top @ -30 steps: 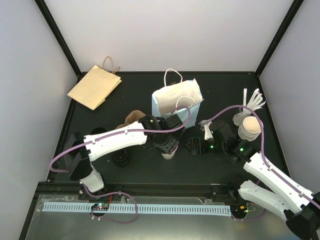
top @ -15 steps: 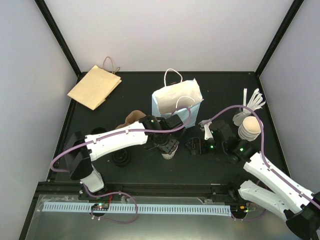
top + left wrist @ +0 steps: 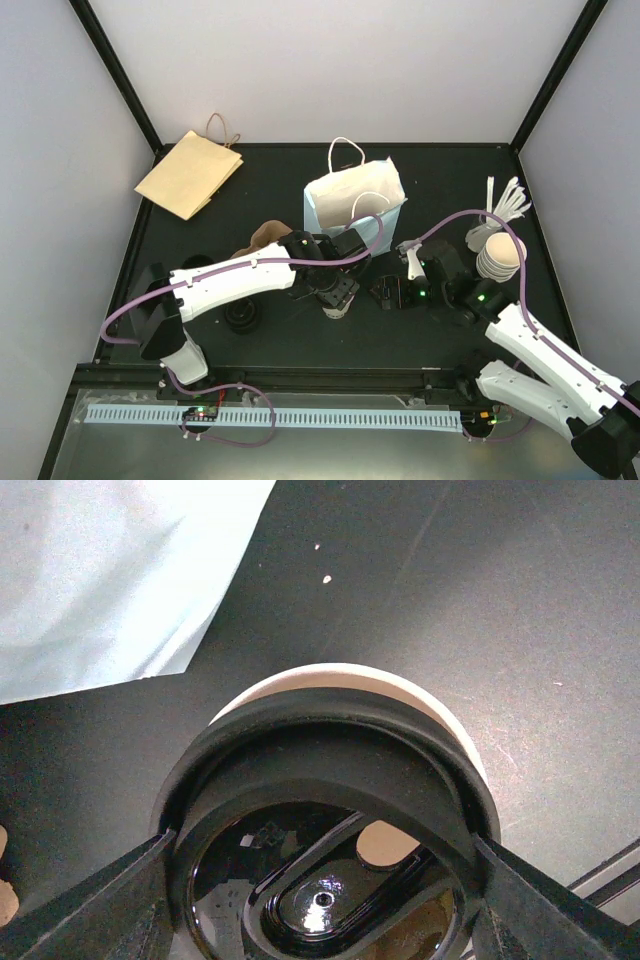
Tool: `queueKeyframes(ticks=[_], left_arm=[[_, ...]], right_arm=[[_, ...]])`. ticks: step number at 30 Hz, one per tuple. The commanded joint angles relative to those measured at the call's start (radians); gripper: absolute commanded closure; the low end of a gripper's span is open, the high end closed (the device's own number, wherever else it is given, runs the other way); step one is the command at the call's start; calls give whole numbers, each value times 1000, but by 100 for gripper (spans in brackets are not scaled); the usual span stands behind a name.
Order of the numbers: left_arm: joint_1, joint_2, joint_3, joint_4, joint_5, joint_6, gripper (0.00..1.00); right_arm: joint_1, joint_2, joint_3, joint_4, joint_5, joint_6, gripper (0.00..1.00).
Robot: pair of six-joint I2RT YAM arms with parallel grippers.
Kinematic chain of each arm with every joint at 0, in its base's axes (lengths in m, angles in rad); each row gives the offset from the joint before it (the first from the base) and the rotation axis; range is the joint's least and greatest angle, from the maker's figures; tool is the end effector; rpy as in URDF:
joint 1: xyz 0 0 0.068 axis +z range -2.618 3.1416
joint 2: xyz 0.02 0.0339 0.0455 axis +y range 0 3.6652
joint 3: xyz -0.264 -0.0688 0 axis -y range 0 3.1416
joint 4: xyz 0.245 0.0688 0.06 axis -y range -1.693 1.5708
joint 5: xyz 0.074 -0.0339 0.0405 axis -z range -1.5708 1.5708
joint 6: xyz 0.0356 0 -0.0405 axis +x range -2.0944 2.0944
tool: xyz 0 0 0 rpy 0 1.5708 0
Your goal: Pack the takeout coffee
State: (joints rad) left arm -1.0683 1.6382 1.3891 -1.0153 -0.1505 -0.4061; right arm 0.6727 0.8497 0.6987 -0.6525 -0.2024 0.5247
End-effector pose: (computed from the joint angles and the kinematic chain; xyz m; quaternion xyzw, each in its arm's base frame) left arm 0.1602 -0.2805 0.2705 0.3095 0.9357 -0.0473 0.1626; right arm 0.1305 0.1131 0.2559 -0.1059 0.9172 0.2873 0.2548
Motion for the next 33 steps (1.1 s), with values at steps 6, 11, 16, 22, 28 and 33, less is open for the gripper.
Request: queueKeyframes(ticks=[6,11,16,22,28,33], left_arm=[[-4,-4,33,45,29,18,27],[-4,22,34,42,15,16,27],[-4,26,34,40,-3,15,27],[-4,8,47,27,-22,9,27],[-4,-17,50,23,-50,24,26],[-4,9,52,27,-30,22,26]], right_arm=[[-3,6,15,5,-19,-18,0],[-3,3,12,3,-21,-17,0],[-4,-2,3,5,-22,-14,0],[-3,-13,-4,11,-19,-8,0],[-3,-13,-4,14,-21,-8,0],[-2,-9,-5,14,-25,-8,0]])
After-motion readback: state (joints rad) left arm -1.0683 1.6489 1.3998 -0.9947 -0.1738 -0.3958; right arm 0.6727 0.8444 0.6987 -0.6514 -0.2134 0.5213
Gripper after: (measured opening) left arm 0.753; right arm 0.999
